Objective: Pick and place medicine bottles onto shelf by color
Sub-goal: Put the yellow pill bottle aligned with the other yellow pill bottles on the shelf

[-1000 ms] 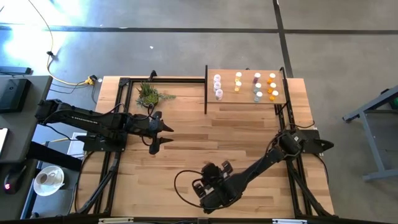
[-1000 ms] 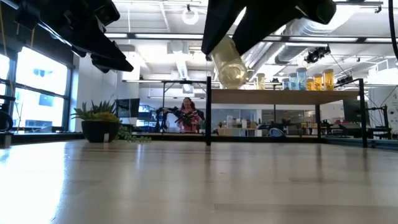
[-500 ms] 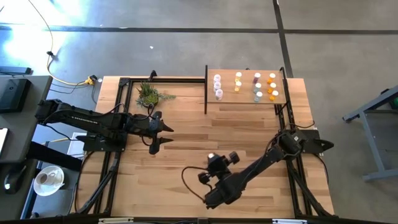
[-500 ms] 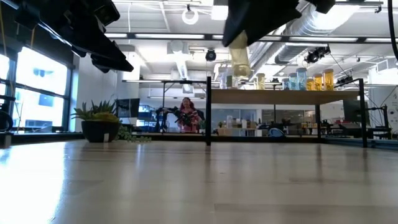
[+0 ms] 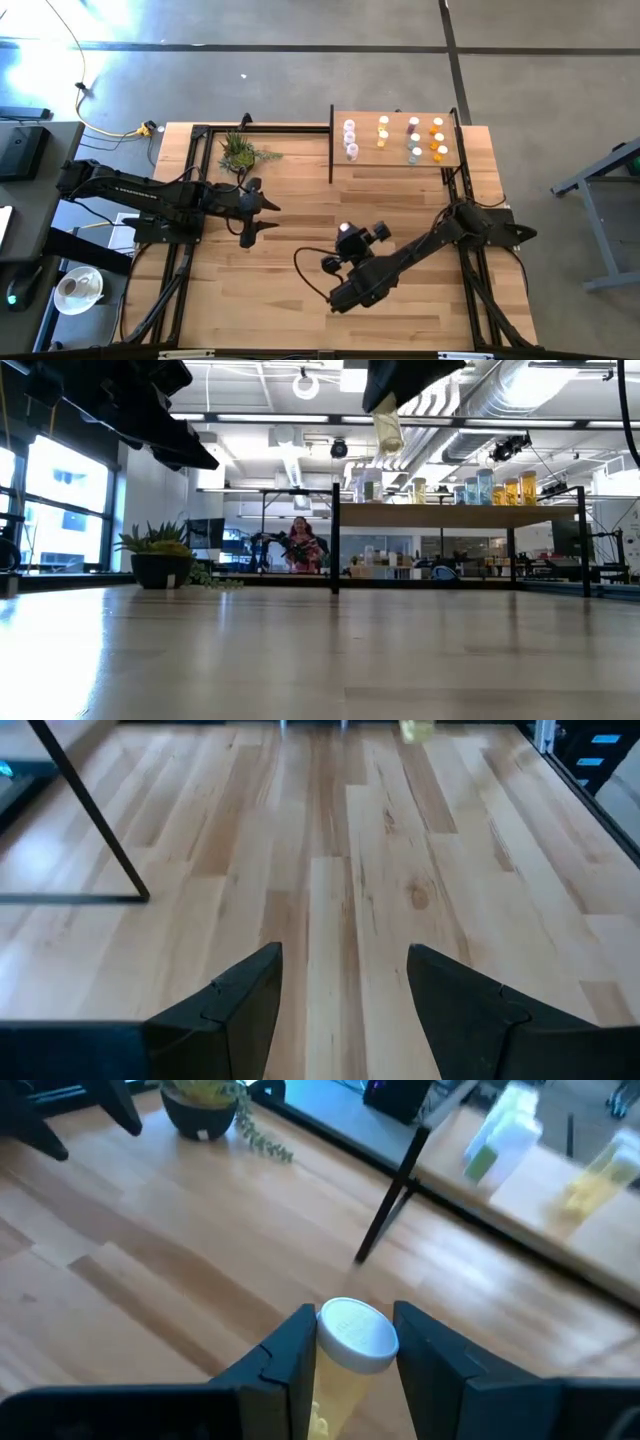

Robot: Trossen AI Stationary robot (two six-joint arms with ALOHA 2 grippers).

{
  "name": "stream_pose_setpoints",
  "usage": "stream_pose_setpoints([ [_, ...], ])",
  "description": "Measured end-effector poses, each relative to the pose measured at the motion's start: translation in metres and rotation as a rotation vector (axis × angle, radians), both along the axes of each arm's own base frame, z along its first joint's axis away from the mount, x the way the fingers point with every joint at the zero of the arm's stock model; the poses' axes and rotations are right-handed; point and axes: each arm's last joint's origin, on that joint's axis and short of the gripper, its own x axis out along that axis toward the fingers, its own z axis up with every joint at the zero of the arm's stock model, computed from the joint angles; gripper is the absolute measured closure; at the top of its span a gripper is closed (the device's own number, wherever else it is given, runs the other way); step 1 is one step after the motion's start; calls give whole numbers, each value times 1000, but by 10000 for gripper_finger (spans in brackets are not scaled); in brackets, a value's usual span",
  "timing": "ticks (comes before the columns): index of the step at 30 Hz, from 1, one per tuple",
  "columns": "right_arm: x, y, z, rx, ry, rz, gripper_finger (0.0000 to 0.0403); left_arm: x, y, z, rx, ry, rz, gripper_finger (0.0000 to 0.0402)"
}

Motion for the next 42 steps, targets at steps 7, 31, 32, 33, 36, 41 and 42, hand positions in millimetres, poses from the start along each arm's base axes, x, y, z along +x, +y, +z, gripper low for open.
stream_pose_setpoints([
  [7,-2,-20,25,-80,46,45,297,1,2,2,96,-14,18,195],
  [31,-66,-91,32,-172,10,-84,297,4,6,10,408,-36,24,195],
  [32,-72,-93,31,-175,-22,-93,297,4,7,11,429,-38,24,195],
  [33,-77,-96,31,-181,-53,-99,297,4,7,12,450,-44,24,195],
  [36,-93,-103,27,-208,-134,-111,297,5,12,16,503,-71,35,195],
  [41,-112,-113,11,-259,-262,-125,297,4,27,18,485,-83,136,195],
  [42,-114,-114,7,-275,-281,-121,297,3,32,18,484,-79,160,195],
])
